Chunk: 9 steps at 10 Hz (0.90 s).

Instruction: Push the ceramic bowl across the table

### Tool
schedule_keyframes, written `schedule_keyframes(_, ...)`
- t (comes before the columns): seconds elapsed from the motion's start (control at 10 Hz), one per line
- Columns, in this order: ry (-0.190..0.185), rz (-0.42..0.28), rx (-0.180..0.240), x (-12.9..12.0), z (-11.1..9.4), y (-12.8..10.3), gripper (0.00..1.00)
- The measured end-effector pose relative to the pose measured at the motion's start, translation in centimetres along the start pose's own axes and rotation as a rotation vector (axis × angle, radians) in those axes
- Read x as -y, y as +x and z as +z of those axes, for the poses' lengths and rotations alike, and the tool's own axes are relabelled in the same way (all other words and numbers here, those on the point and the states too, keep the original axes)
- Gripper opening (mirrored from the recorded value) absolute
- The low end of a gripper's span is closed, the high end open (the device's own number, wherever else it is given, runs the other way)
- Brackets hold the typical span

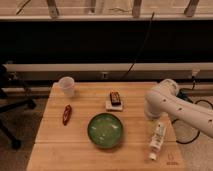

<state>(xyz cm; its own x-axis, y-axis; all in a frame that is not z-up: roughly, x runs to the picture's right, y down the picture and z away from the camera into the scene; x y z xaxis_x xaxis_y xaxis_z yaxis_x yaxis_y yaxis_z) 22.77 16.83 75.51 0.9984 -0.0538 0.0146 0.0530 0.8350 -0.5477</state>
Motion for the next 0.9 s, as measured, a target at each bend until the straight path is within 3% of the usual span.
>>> schedule_keyframes(0.9,-0.014,-0.017,0.002,0.0,2.1,-1.1,0.78)
